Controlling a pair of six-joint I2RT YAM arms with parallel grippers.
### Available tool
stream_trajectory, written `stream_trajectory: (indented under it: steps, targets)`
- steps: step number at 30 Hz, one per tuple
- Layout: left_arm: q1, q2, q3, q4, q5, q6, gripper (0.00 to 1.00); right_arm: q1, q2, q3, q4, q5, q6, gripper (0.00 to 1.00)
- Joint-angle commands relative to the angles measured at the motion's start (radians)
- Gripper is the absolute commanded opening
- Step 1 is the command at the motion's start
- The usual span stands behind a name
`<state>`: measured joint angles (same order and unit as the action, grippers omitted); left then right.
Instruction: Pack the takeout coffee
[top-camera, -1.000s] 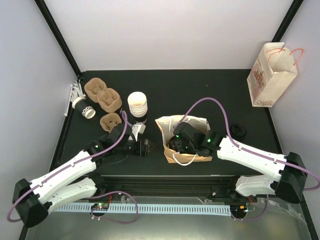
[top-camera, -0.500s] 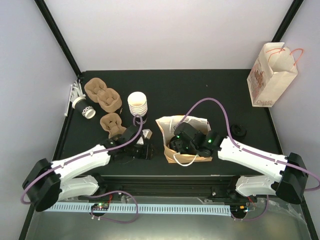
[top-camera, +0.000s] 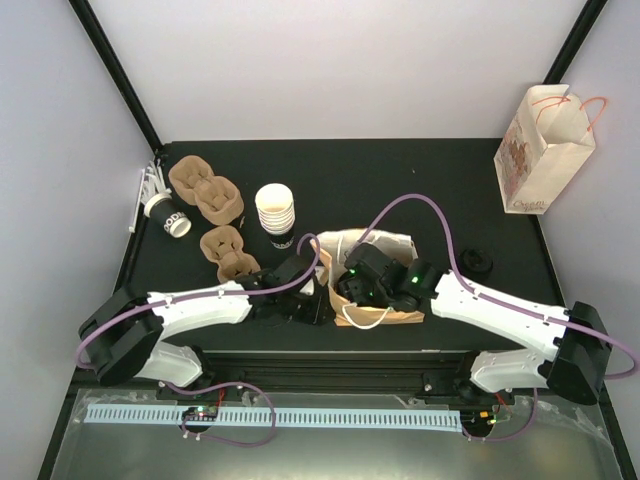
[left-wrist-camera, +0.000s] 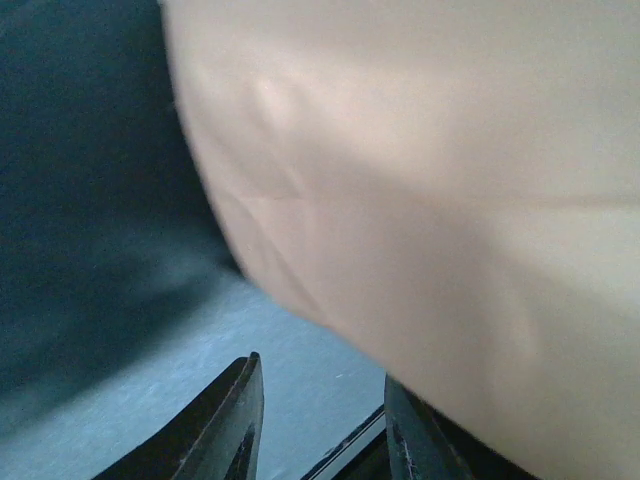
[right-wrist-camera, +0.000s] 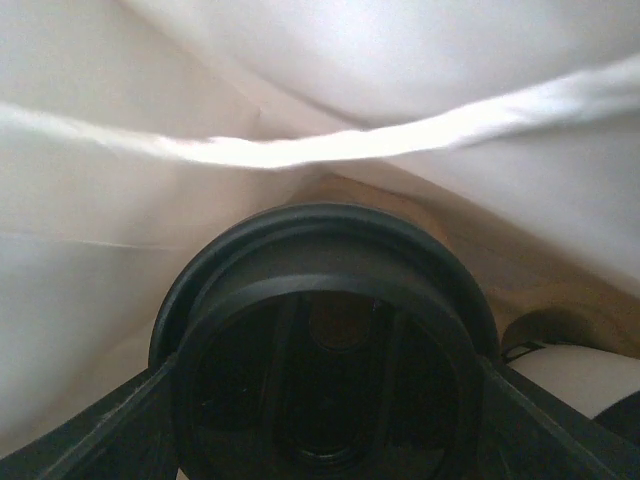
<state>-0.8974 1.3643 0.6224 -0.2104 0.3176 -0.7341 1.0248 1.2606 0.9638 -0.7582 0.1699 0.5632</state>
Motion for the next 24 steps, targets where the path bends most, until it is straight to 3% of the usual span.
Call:
stream_trajectory:
  steps: [1,24]
  targets:
    - [-0.035,0.020,0.088,0.022,-0.028,0.033,0.36,-0.002,0.093,-0.043,-0.148,-0.046,-0.012,0.44]
    - [-0.090,0.019,0.163,-0.060,-0.153,0.084,0.35,0.029,0.253,-0.090,-0.211,-0.032,0.026,0.44]
